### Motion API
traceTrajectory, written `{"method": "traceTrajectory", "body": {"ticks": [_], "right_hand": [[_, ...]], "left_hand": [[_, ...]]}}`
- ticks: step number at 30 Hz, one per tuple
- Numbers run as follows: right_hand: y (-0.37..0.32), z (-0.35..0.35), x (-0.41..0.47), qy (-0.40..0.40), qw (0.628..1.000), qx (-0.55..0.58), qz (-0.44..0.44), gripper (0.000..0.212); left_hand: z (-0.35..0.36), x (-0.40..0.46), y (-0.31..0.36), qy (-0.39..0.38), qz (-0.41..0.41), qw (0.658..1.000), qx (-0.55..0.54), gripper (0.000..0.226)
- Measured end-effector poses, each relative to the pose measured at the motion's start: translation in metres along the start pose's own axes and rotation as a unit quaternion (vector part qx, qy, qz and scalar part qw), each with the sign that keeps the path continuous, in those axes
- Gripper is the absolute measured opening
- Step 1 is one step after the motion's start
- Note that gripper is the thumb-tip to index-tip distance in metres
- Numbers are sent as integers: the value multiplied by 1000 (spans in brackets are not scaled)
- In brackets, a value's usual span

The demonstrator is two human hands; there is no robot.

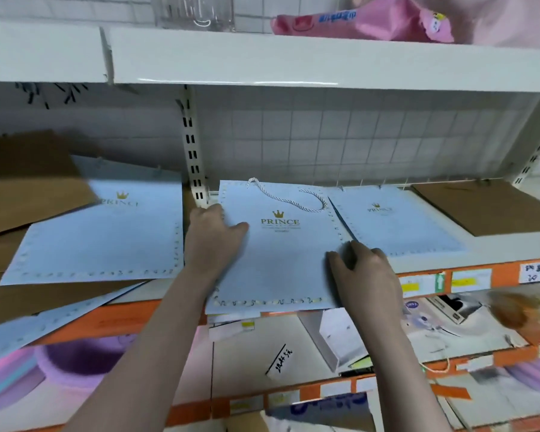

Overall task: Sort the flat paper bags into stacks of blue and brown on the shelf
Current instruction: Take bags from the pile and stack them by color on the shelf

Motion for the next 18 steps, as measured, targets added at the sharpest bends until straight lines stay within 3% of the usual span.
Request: {"method": "traceTrajectory", "body": {"ticks": [3,6,12,15,18], "right_hand": [[-6,13,28,-5,1000,-8,-6,26],[-12,27,52,-6,1000,-14,-11,29],[-17,55,82,-28,998,-41,-31,32],[-17,66,91,-40,997,-57,-45,32],[-14,72,98,-47,995,-69,-56,32]], "left_hand": [[16,19,-6,-5,-11,1000,-9,27],[31,36,-12,-17,-18,1000,-9,12],[51,58,-32,-36,-46,998,8,19],[61,64,-42,-33,-68,997,17,35],[72,60,-44,-51,-83,995,25,19]]}}
Point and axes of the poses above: each hand's wrist, its own x-axis towards the middle knuckle, its own z-axis out of the palm, y = z × x, the point moved 6 cm from there along x, towards the middle knuckle, and after that the axes turned 9 degrees about -x, right-handed, at the moved point
